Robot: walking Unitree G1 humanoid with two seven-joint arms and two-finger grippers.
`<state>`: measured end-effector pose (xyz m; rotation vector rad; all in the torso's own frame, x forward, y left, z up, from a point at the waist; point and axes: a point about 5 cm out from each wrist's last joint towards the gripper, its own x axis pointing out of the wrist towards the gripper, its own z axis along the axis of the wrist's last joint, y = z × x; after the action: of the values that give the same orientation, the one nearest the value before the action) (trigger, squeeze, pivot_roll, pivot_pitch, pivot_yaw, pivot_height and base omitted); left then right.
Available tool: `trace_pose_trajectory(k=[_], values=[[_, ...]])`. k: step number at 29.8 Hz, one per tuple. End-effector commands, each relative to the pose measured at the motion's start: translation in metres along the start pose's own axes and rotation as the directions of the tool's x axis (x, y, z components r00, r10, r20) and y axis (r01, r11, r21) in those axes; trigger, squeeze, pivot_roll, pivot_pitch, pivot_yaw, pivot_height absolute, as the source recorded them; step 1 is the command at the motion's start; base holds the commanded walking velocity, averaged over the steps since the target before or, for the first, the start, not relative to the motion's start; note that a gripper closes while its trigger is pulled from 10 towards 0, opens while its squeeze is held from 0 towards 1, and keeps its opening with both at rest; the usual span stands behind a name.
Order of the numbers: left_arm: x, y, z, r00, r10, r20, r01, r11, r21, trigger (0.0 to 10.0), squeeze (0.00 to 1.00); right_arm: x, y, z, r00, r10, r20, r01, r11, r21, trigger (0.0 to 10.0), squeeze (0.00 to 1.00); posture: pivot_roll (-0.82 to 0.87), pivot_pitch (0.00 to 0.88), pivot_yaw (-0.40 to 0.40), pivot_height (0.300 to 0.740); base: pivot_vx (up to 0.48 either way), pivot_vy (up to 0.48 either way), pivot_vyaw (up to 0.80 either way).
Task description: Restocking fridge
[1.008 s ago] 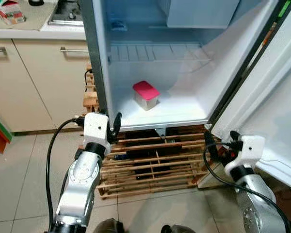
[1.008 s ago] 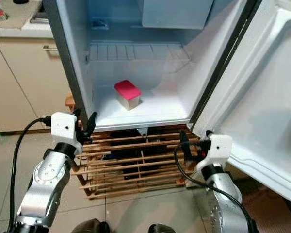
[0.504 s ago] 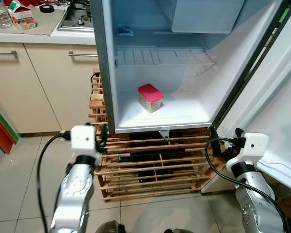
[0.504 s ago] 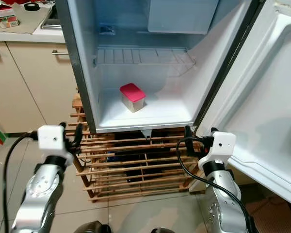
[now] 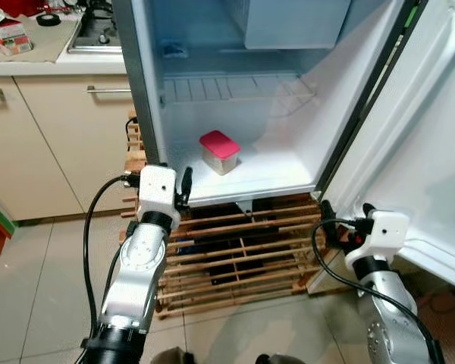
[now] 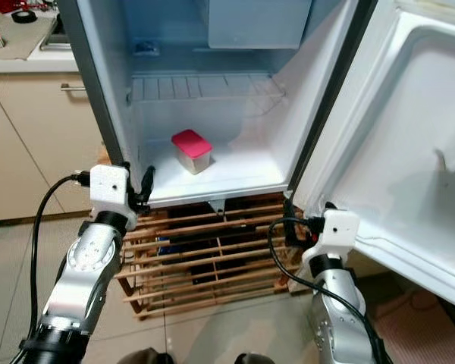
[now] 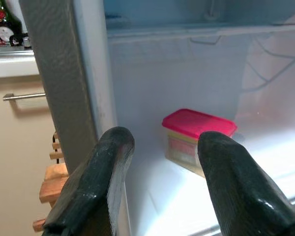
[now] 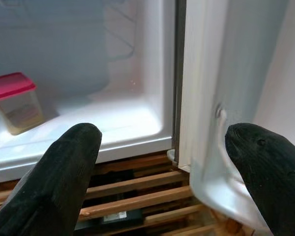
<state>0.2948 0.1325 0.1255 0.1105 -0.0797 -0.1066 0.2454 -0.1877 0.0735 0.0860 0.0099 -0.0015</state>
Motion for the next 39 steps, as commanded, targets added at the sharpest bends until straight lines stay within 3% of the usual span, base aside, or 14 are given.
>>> trace_pose_trajectory(k=[1, 19, 27, 39], values=[[0.002, -0.002, -0.001, 1.000, -0.005, -0.015, 0.005, 1.000, 0.001, 10.0, 0.00, 0.001, -0.002, 0.001, 1.000, -0.011, 0.007, 0.011, 1.000, -0.008, 10.0, 0.00, 0.05, 0.023, -0.027, 0.740, -0.334, 0.000, 0.00], [0.008, -0.001, -0.004, 1.000, 0.015, -0.023, -0.014, 1.000, 0.010, 10.0, 0.00, -0.001, -0.004, -0.004, 1.000, -0.002, -0.014, 0.001, 1.000, -0.017, 10.0, 0.00, 0.03, 0.028, -0.030, 0.740, -0.323, 0.000, 0.00], [0.010, -0.007, -0.005, 1.000, -0.022, -0.019, 0.022, 0.999, 0.023, 10.0, 0.00, -0.009, -0.002, -0.009, 0.999, 0.005, -0.032, -0.006, 1.000, -0.019, 10.0, 0.00, 0.02, 0.027, -0.021, 0.740, 0.000, 0.000, 0.00], [0.009, -0.013, -0.006, 0.999, -0.051, -0.016, 0.051, 0.999, -0.014, 10.0, 0.00, -0.012, -0.002, -0.014, 0.999, 0.014, -0.053, -0.015, 1.000, -0.022, 10.0, 0.00, 0.03, 0.019, -0.021, 0.740, 0.000, -0.474, 0.00]])
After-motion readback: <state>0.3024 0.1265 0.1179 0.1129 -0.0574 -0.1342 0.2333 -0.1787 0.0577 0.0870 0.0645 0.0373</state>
